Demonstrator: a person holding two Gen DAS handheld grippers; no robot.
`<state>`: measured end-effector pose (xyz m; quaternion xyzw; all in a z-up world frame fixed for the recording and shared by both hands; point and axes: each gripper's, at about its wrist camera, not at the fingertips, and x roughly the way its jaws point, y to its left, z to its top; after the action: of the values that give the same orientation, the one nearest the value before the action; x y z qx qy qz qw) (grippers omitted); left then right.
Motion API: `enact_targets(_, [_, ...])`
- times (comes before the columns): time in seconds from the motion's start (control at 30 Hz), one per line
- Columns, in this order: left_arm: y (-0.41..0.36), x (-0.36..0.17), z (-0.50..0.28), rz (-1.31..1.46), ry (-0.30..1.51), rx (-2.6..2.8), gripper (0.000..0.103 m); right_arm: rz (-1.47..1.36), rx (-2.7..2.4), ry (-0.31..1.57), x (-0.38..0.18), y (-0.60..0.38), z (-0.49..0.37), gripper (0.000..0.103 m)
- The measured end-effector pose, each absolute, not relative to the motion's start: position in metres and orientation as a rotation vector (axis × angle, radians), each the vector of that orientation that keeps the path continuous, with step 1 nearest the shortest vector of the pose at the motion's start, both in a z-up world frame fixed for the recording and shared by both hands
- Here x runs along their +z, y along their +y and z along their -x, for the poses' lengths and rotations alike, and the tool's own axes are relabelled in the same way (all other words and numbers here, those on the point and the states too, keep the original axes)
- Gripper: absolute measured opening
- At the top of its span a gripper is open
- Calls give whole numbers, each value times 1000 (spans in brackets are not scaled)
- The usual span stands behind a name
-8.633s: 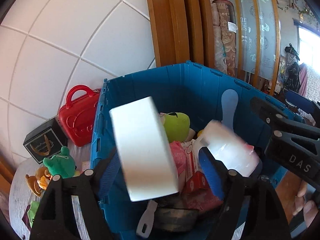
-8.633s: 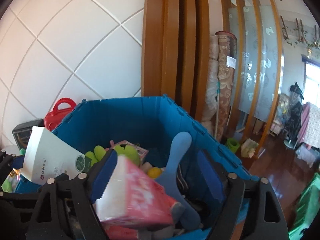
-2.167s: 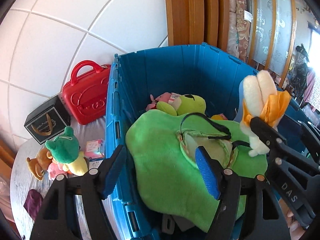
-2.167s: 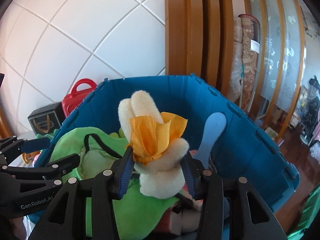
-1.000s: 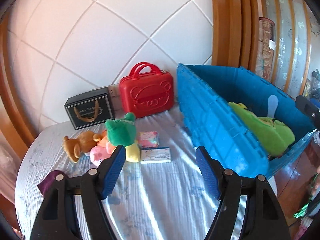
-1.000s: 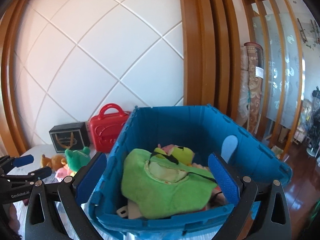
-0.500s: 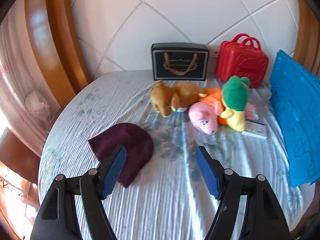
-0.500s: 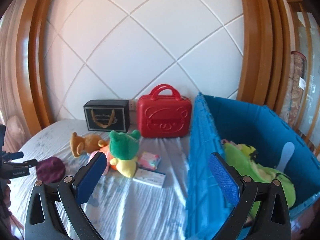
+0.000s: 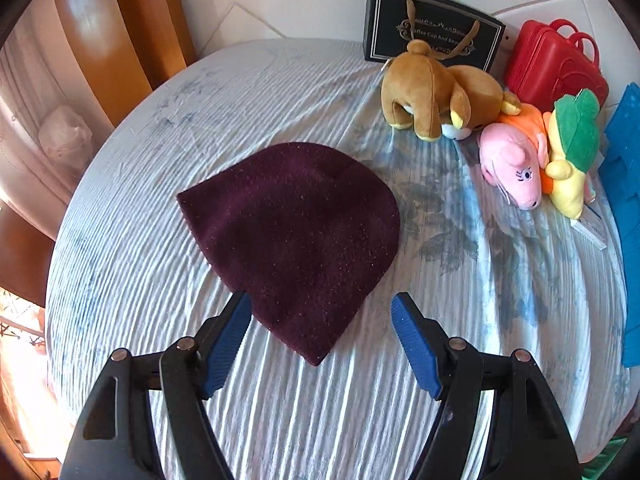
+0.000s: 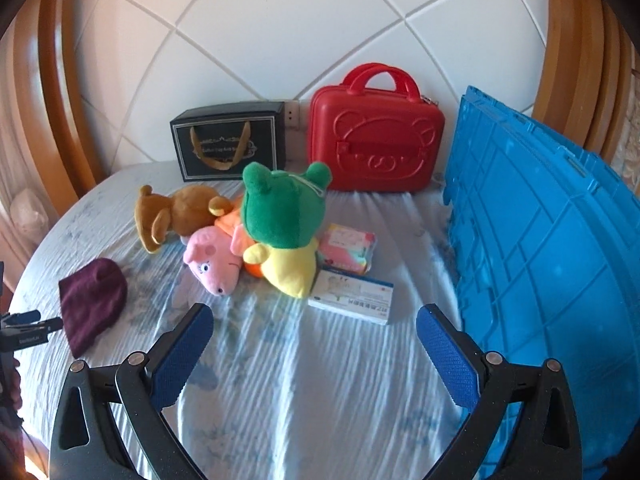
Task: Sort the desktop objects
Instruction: 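Grasp the maroon beanie with left gripper while right gripper grasps the white medicine box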
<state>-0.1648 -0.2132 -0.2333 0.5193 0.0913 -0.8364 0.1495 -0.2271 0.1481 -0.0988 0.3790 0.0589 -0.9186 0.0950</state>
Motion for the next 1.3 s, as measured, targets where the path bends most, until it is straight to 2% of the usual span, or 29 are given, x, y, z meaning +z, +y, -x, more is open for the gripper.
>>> enact_targets(0.17, [-209, -275, 191, -1610, 175, -2335, 72, -1284, -2713, 168, -134, 157, 261, 103])
enact_targets(0.3, [-218, -306, 207, -1685, 179, -2254, 72, -1406, -2677, 152, -168, 168, 287, 103])
enact_targets(0.33, [-221, -311, 209, -1684, 189, -2242, 76, -1427, -2667, 151, -176, 171, 293, 103])
enact_targets(0.63, [-251, -314, 239, -1572, 286, -2229, 90, -1555, -2587, 173, -242, 188, 364, 103])
enact_targets(0.77, [-262, -315, 251, -1546, 326, -2194, 90, -1618, -2530, 148, -275, 198, 395, 103])
enact_targets(0.87, [-259, -313, 255, -1509, 311, -2202, 82, -1662, -2489, 101, -294, 204, 405, 103])
enact_targets(0.9, [-256, -312, 257, -1504, 290, -2208, 76, -1652, -2463, 38, -296, 205, 405, 103])
enact_targets(0.93, [-251, -310, 258, -1506, 257, -2221, 65, -1654, -2423, -10, -299, 203, 404, 103])
enact_targets(1.03, [-231, -307, 262, -1523, 126, -2255, 41, -1645, -2380, 88, -302, 180, 391, 103])
enact_targets(1.13, [-224, -306, 262, -1556, 117, -2264, 35, -1654, -2338, 130, -302, 162, 373, 103])
enact_targets(1.3, [-236, -298, 251, -1607, 292, -2291, 28, -1651, -2197, 52, -291, 155, 338, 103])
